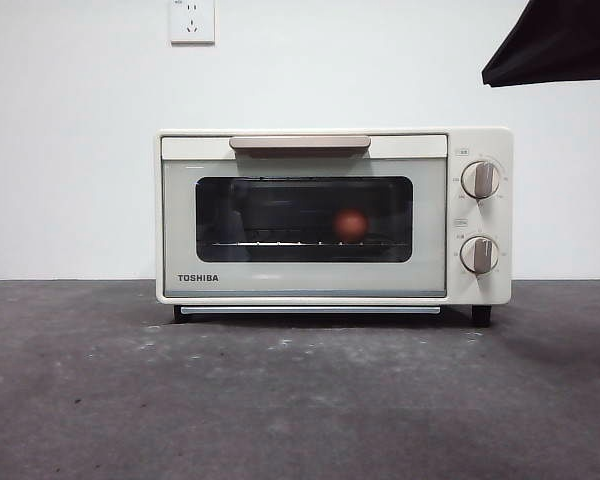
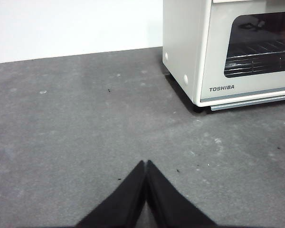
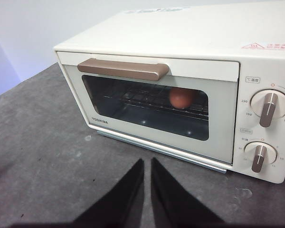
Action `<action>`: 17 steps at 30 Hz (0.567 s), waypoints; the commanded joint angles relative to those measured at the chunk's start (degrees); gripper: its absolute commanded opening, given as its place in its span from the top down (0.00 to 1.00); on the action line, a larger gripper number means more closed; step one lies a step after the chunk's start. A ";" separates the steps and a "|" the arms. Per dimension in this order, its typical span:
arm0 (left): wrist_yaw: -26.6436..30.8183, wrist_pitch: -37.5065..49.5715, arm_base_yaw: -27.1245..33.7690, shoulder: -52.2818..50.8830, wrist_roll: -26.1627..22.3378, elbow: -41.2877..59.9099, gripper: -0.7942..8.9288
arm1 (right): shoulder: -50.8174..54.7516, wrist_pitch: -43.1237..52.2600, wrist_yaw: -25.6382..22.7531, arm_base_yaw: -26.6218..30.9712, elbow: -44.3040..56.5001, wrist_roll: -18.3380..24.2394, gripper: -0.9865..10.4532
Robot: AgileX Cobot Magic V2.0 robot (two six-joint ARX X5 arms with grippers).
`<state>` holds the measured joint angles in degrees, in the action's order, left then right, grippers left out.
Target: Eggoven
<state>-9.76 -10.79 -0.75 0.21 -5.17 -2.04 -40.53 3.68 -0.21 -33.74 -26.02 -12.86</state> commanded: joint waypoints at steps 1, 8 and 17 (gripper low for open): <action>-0.20 -2.49 0.11 -0.02 0.26 0.68 0.91 | -0.17 0.59 -0.22 -0.46 -0.24 -0.11 0.91; -0.20 -2.49 0.11 -0.02 0.28 0.68 0.91 | 4.79 -0.96 -1.27 5.05 -0.20 4.85 0.91; -0.20 -2.49 0.11 -0.02 0.26 0.68 0.91 | 17.33 -5.57 2.34 25.77 3.45 9.18 0.91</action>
<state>-9.76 -10.79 -0.75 0.21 -5.17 -2.04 -23.70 -2.24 1.93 -8.99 -22.96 -5.67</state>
